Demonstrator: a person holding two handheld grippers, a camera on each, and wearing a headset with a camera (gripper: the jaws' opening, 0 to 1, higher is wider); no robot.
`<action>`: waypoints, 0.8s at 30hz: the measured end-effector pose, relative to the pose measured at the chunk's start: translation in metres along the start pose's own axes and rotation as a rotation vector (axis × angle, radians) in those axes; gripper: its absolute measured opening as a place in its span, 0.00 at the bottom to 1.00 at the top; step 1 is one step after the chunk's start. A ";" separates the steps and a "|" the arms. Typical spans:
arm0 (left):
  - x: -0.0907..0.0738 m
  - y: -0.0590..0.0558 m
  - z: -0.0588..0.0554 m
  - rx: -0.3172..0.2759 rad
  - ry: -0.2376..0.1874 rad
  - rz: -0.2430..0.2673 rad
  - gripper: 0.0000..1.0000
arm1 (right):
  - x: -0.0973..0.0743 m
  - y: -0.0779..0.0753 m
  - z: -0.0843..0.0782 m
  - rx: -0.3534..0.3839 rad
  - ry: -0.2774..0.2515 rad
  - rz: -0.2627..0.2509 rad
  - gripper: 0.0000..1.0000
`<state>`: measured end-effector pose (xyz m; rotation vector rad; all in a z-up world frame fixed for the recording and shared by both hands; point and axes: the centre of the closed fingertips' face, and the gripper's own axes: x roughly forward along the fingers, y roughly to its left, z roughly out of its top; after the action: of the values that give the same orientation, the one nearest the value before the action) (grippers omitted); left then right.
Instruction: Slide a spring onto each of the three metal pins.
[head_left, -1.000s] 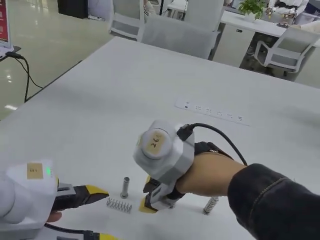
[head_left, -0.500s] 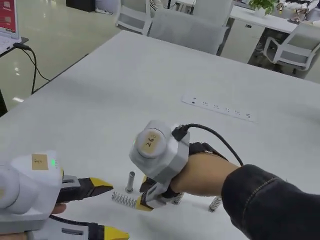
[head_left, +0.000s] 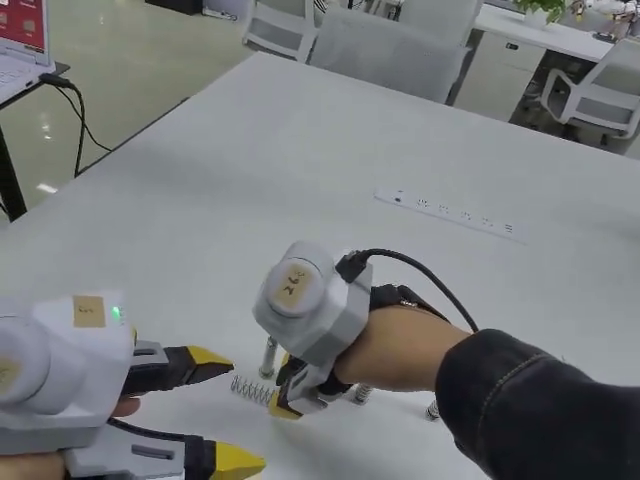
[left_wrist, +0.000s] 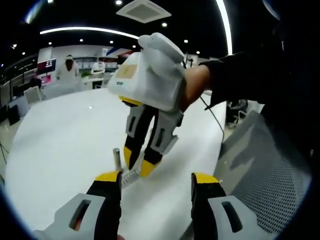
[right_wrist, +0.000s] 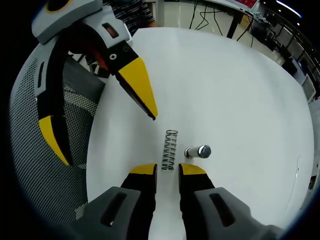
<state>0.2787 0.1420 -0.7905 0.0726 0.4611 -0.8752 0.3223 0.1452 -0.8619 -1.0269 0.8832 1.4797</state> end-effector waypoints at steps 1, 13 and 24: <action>0.000 0.000 0.000 0.000 0.000 0.000 0.51 | 0.000 0.000 0.000 -0.002 0.001 0.000 0.14; 0.000 0.002 -0.001 -0.003 0.000 0.005 0.51 | 0.006 0.001 -0.002 -0.013 0.021 0.005 0.12; -0.001 0.003 -0.001 -0.005 -0.001 0.008 0.50 | 0.007 -0.001 -0.002 -0.041 0.032 -0.008 0.08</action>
<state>0.2801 0.1448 -0.7910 0.0698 0.4619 -0.8662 0.3229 0.1460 -0.8686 -1.0861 0.8736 1.4830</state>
